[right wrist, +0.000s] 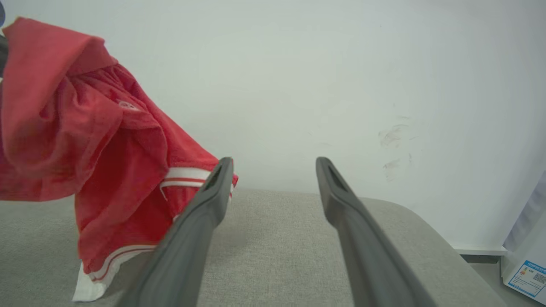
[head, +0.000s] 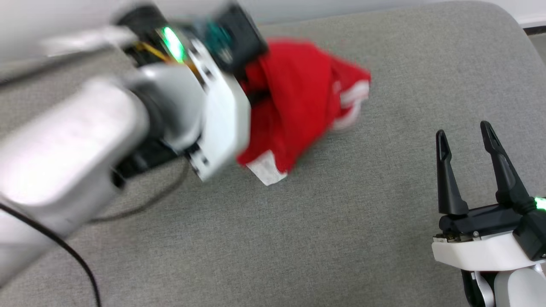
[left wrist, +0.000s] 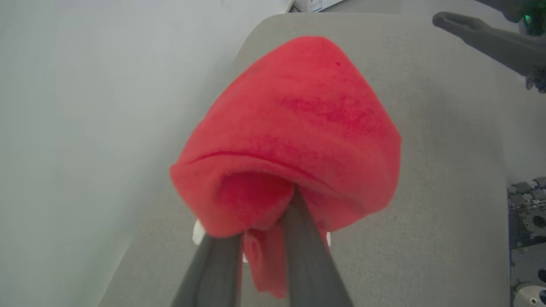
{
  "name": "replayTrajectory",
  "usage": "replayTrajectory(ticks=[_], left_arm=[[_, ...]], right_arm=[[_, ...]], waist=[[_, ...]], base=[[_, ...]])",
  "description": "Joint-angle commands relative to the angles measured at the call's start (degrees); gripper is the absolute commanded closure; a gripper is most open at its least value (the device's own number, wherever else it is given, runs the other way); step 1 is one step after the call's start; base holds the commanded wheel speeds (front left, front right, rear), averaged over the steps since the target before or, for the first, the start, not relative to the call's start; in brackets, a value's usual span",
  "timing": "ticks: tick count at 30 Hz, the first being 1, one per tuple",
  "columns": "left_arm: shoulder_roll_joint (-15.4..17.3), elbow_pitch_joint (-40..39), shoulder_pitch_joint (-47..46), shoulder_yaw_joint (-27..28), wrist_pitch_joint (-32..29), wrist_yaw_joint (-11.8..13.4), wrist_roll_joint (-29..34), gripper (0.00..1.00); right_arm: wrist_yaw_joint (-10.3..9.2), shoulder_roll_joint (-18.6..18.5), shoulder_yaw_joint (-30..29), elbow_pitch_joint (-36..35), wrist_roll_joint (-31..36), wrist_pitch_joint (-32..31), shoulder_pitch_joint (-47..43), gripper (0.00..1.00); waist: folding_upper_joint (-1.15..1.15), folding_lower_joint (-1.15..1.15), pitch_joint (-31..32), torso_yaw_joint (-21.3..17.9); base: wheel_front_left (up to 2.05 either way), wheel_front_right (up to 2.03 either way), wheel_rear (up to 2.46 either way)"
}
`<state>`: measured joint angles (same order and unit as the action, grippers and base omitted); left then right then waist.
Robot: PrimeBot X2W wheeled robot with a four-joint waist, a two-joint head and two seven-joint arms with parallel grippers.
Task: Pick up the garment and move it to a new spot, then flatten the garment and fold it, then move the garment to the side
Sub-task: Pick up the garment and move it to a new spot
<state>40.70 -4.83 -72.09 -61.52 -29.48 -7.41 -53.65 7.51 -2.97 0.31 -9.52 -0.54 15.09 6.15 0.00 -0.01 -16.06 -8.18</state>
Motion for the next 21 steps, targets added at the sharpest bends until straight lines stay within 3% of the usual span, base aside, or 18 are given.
replayTrajectory(ticks=[1,9,20,21], left_arm=[[-1.28,0.53,2.32,-1.60,0.85,0.07,0.22,1.00],[-9.03,7.15,11.85,-9.79,5.26,0.06,1.46,1.00],[-16.12,13.93,25.22,-11.95,4.52,0.05,6.34,1.00],[-16.24,14.48,24.69,-11.91,5.90,0.06,6.81,0.81]], right_arm=[[-0.04,0.17,-0.12,0.12,0.10,0.11,0.16,0.00],[-0.04,0.17,-0.28,0.60,0.90,0.11,1.56,0.00],[-0.04,0.16,-0.30,2.02,1.33,0.11,1.31,0.00],[-0.04,0.17,-0.31,2.11,1.35,0.12,1.12,0.00]], waist=[[0.00,0.01,-0.49,0.03],[0.00,0.01,-2.60,0.61],[0.00,0.01,-2.58,1.73],[0.00,0.01,-2.24,1.92]], base=[[0.00,0.00,0.00],[0.00,0.00,0.00],[0.00,0.00,0.00],[0.00,0.00,0.00]])
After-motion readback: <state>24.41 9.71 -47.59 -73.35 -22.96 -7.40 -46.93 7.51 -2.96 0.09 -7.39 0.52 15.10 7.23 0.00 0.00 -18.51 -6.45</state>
